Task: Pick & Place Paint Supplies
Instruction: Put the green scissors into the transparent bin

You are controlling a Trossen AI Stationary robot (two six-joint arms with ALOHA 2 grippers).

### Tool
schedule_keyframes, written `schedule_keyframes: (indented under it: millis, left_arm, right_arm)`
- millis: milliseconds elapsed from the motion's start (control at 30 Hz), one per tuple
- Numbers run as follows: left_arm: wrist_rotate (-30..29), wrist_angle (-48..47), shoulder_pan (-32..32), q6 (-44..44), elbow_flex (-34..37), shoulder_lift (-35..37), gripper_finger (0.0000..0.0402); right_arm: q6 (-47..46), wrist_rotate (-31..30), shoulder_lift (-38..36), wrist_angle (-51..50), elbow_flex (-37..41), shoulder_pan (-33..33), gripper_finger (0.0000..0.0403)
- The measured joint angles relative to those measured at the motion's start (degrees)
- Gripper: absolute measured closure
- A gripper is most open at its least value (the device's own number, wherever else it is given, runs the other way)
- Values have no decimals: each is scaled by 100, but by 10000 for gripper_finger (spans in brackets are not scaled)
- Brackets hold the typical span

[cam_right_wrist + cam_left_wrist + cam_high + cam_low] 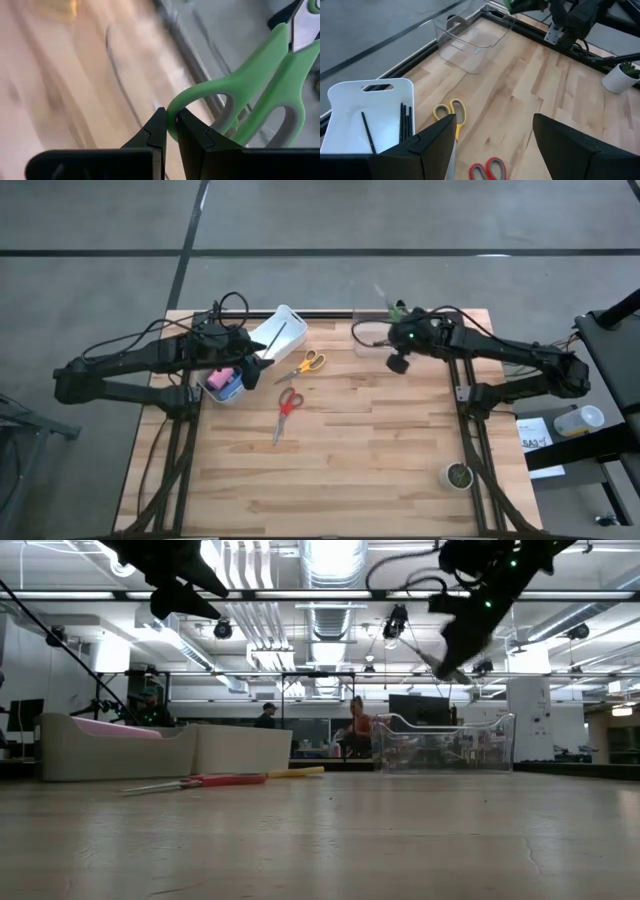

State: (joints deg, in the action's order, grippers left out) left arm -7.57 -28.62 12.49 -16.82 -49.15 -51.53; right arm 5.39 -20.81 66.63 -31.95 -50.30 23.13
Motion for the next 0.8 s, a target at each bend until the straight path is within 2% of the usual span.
schedule_keyframes:
  millis: [133, 300, 567, 700, 800]
  left_arm:
    - [2, 0, 0, 2, -1, 0, 130]
    - [4, 1, 0, 2, 0, 1, 130]
    - [4, 0, 0, 1, -2, 1, 130]
    - [4, 0, 0, 2, -2, 2, 130]
    - [4, 0, 0, 0, -2, 2, 130]
  right_arm:
    - [1105, -5, 118, -834, 0, 72, 379]
    - [2155, -4, 436, -969, 0, 156, 379]
    - [2778, -14, 1304, -1319, -218, 582, 379]
    - [2901, -10, 1525, -1641, -488, 785, 379]
    - [3406, -9, 1597, -1890, -654, 968, 379]
